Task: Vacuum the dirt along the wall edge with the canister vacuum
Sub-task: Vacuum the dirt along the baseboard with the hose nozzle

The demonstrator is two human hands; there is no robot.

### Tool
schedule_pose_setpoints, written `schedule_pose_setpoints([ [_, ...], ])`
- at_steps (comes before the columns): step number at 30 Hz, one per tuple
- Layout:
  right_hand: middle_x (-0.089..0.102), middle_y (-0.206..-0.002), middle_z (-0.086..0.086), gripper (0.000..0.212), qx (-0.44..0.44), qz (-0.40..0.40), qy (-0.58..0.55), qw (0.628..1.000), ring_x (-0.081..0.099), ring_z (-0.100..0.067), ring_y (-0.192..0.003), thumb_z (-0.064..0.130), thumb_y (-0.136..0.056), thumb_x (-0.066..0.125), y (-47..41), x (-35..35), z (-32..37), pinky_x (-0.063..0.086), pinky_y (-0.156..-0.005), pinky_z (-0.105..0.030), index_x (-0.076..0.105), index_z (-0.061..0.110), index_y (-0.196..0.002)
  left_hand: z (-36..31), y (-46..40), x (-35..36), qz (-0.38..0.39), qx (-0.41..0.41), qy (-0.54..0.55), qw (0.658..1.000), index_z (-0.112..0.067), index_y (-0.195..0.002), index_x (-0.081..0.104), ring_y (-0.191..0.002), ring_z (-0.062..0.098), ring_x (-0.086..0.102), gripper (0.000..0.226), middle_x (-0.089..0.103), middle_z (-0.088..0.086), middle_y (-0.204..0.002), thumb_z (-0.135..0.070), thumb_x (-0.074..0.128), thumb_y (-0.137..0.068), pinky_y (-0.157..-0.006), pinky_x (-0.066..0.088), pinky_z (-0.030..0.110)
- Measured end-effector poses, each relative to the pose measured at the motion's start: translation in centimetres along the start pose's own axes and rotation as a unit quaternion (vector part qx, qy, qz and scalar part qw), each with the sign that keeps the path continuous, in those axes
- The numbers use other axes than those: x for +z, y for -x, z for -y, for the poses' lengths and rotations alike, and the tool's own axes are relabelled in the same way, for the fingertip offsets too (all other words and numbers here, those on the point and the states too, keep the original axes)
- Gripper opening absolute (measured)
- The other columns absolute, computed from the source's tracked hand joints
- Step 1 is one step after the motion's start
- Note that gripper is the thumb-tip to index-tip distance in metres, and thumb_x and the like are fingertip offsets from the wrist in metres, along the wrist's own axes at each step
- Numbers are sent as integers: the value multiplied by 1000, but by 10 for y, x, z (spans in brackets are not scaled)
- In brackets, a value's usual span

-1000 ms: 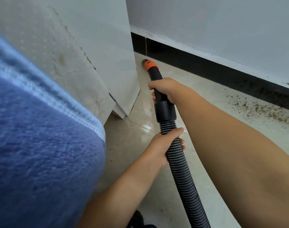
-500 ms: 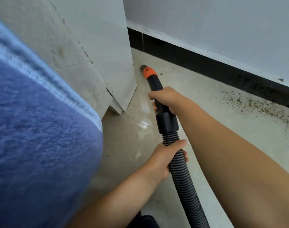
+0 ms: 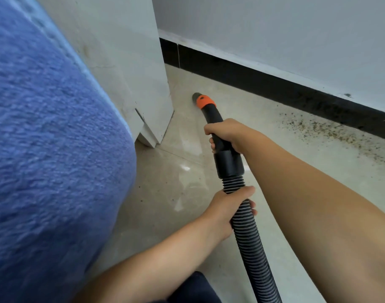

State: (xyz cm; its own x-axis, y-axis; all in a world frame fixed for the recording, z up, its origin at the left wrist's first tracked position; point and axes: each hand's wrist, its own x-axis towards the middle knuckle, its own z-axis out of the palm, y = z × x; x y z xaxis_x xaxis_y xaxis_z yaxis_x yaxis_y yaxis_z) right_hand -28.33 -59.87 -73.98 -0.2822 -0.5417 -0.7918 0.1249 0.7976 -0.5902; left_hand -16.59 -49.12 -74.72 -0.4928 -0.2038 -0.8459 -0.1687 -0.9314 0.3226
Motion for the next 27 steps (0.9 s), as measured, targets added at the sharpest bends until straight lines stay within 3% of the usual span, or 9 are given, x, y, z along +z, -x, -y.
schedule_pose_setpoints([
  [5, 59, -58, -7, 17, 28, -31, 7, 999, 56, -15, -39, 8, -80, 61, 20, -33, -19, 54, -49, -26, 51, 6, -94, 18, 10, 23, 69, -32, -37, 996, -14, -78, 56, -55, 15, 62, 15, 62, 2, -62, -17, 67, -88, -58, 52, 24],
  [9, 59, -60, -7, 18, 60, -87, -71, 992, 57, -15, -40, 8, -82, 62, 45, -85, -54, 54, -49, -26, 51, 7, -96, 25, 19, 47, 132, -90, -109, 981, -15, -79, 54, -60, 14, 60, 15, 60, 2, -68, -16, 65, -90, -61, 51, 23],
  [13, 59, -60, -7, 21, 70, -113, -111, 985, 57, -16, -39, 8, -83, 63, 64, -109, -80, 53, -47, -25, 49, 8, -98, 38, 27, 70, 133, -138, -178, 965, -15, -79, 52, -57, 12, 57, 16, 57, 3, -71, -16, 62, -92, -53, 51, 20],
  [16, 60, -58, -8, 20, 66, -110, -111, 986, 57, -16, -39, 10, -83, 65, 79, -108, -94, 52, -45, -25, 50, 7, -95, 51, 33, 75, 122, -148, -254, 948, -19, -80, 51, -63, 11, 57, 16, 58, 1, -73, -20, 62, -92, -58, 49, 22],
  [21, 64, -59, -6, 19, 11, -57, -253, 966, 62, -18, -52, 15, -88, 65, 105, -107, -140, 57, -60, -33, 52, 8, -99, 63, 38, 68, 100, -136, -322, 932, -15, -85, 52, -63, 13, 58, 14, 58, 1, -72, -20, 64, -90, -64, 52, 25],
  [27, 60, -54, -4, 15, 27, -177, -323, 929, 60, -17, -46, 9, -85, 62, 125, -135, -186, 57, -58, -31, 51, 7, -95, 96, 36, 83, 145, -118, -355, 916, -16, -92, 52, -59, 15, 61, 24, 61, 3, -69, -33, 68, -88, -63, 53, 28],
])
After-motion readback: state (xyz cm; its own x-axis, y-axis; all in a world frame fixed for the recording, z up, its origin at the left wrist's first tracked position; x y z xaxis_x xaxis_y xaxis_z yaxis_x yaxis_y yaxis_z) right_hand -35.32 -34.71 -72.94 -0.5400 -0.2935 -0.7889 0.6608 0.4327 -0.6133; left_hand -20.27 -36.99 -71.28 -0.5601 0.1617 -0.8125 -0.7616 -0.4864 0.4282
